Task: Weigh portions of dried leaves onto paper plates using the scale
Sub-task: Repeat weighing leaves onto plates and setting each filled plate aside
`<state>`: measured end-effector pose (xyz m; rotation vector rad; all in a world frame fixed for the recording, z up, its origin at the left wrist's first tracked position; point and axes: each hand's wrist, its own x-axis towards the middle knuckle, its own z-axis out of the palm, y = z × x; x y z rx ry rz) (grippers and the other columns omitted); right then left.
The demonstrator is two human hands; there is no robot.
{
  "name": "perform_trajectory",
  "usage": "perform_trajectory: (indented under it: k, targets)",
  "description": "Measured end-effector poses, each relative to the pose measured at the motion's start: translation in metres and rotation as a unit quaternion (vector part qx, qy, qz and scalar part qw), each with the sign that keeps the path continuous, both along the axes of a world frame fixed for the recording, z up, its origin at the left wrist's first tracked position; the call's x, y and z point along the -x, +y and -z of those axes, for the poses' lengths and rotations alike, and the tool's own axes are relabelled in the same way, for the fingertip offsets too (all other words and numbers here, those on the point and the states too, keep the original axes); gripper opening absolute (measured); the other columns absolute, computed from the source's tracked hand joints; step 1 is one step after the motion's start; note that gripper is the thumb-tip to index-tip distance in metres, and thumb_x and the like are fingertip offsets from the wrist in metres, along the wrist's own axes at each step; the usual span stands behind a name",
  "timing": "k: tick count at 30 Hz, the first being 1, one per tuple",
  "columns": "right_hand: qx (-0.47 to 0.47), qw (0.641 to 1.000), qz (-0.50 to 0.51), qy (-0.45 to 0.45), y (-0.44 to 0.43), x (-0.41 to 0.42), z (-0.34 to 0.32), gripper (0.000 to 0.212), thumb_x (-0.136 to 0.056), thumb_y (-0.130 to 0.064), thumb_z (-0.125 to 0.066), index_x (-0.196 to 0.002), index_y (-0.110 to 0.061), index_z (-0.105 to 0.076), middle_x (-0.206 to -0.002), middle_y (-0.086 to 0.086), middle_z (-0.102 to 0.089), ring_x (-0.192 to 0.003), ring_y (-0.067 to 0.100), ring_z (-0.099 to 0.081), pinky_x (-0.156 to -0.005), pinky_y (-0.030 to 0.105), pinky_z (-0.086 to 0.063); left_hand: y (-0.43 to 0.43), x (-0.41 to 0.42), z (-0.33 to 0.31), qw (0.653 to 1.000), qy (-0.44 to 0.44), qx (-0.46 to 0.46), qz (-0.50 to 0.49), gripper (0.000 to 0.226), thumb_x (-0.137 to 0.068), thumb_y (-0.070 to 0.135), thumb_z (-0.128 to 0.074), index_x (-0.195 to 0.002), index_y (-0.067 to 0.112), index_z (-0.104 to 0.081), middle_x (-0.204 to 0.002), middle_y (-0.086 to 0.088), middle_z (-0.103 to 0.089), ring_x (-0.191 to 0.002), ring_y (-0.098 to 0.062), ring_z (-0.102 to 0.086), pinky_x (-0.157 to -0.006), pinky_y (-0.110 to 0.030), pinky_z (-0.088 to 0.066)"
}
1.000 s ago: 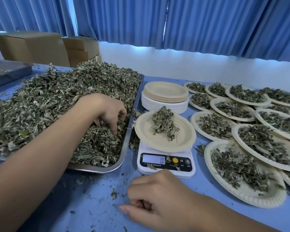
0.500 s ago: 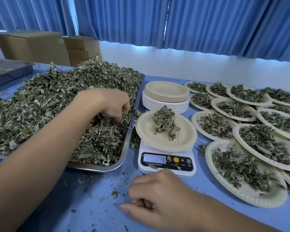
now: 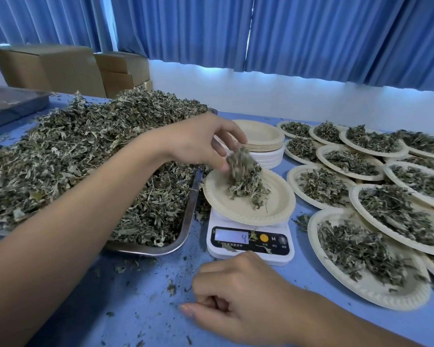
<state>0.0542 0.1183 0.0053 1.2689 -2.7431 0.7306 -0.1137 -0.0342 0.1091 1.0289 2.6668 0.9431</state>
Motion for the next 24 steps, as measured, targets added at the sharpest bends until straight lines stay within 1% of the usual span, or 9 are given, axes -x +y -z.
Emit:
perform_trajectory:
  k: [3, 8, 11, 14, 16, 18, 20, 22, 24]
  targets:
    - [0.002, 1.000, 0.001, 0.004, 0.000, 0.000, 0.001, 0.039, -0.101, -0.039, -0.060, -0.070, -0.016, -0.054, -0.066, -0.005, -0.049, -0.060, 0.013, -0.043, -0.059, 0.036, -0.042, -0.007, 0.002, -0.001, 0.997, -0.022, 0.077, 0.018, 0.047, -0.081, 0.002, -0.078, -0.119, 0.027, -0.067, -0.117, 0.007, -0.067, -0.102, -0.011, -0.069, -0.087, -0.029, -0.058]
    - [0.000, 1.000, 0.002, 0.008, 0.000, 0.000, 0.001, 0.039, -0.101, -0.039, -0.060, -0.070, -0.017, -0.053, -0.066, -0.006, -0.048, -0.060, 0.013, -0.043, -0.059, 0.034, -0.041, -0.018, 0.018, 0.005, 0.976, 0.087, 0.160, -0.117, 0.045, -0.082, 0.003, -0.071, -0.118, 0.029, -0.066, -0.120, 0.000, -0.065, -0.100, -0.016, -0.063, -0.080, -0.028, -0.049]
    - [0.001, 1.000, 0.003, 0.009, 0.000, 0.000, 0.001, 0.040, -0.101, -0.039, -0.060, -0.069, -0.017, -0.053, -0.066, -0.005, -0.048, -0.060, 0.013, -0.043, -0.058, 0.034, -0.041, -0.024, 0.025, 0.013, 0.955, 0.040, 0.276, -0.100, 0.083, -0.084, 0.011, -0.073, -0.154, 0.032, -0.035, -0.158, 0.001, -0.038, -0.132, -0.022, -0.049, -0.105, -0.033, -0.042]
    - [0.001, 1.000, 0.003, 0.007, 0.000, -0.001, 0.001, 0.040, -0.101, -0.039, -0.060, -0.069, -0.017, -0.052, -0.066, -0.005, -0.048, -0.060, 0.013, -0.043, -0.059, 0.035, -0.042, -0.021, 0.023, 0.025, 0.943, -0.006, 0.326, -0.062, 0.094, -0.090, 0.013, -0.067, -0.162, 0.025, -0.007, -0.166, -0.001, -0.021, -0.139, -0.023, -0.043, -0.116, -0.034, -0.036]
    - [0.003, 1.000, 0.003, 0.006, 0.000, -0.001, 0.001, 0.040, -0.101, -0.039, -0.060, -0.069, -0.017, -0.052, -0.066, -0.005, -0.048, -0.060, 0.013, -0.043, -0.059, 0.035, -0.042, -0.019, 0.027, 0.032, 0.939, -0.006, 0.339, -0.056, 0.095, -0.090, 0.015, -0.065, -0.162, 0.022, -0.003, -0.159, -0.004, -0.035, -0.121, -0.024, -0.057, -0.103, -0.036, -0.049]
    - [0.004, 1.000, 0.004, 0.009, 0.000, -0.001, 0.001, 0.040, -0.101, -0.039, -0.061, -0.069, -0.017, -0.051, -0.065, -0.005, -0.047, -0.060, 0.013, -0.043, -0.058, 0.036, -0.042, -0.019, 0.029, 0.033, 0.941, -0.013, 0.333, -0.060, 0.085, -0.088, 0.013, -0.066, -0.159, 0.015, -0.020, -0.133, -0.004, -0.055, -0.093, -0.022, -0.064, -0.081, -0.035, -0.056]
    - [-0.001, 1.000, 0.006, 0.010, -0.001, 0.000, 0.001, 0.040, -0.101, -0.038, -0.061, -0.069, -0.016, -0.052, -0.066, -0.005, -0.047, -0.060, 0.014, -0.043, -0.059, 0.038, -0.043, -0.020, 0.030, 0.033, 0.945, -0.011, 0.323, -0.056, 0.049, -0.085, 0.010, -0.069, -0.131, 0.004, -0.054, -0.104, -0.012, -0.066, -0.076, -0.024, -0.060, -0.067, -0.034, -0.049]
    - [-0.005, 1.000, 0.005, 0.009, 0.000, -0.001, 0.001, 0.040, -0.101, -0.039, -0.060, -0.070, -0.016, -0.052, -0.067, -0.006, -0.048, -0.061, 0.013, -0.042, -0.059, 0.038, -0.043, -0.021, 0.031, 0.034, 0.941, 0.001, 0.333, -0.061, 0.023, -0.083, 0.011, -0.074, -0.102, 0.004, -0.063, -0.085, -0.010, -0.064, -0.067, -0.023, -0.054, -0.060, -0.031, -0.042]
    - [-0.002, 1.000, 0.003, 0.007, 0.000, 0.000, 0.001, 0.039, -0.101, -0.039, -0.060, -0.070, -0.016, -0.054, -0.067, -0.006, -0.048, -0.061, 0.013, -0.043, -0.060, 0.037, -0.043, -0.022, 0.030, 0.034, 0.939, -0.006, 0.338, -0.067, 0.018, -0.082, 0.013, -0.078, -0.093, 0.008, -0.064, -0.084, -0.006, -0.064, -0.069, -0.022, -0.055, -0.061, -0.030, -0.042]
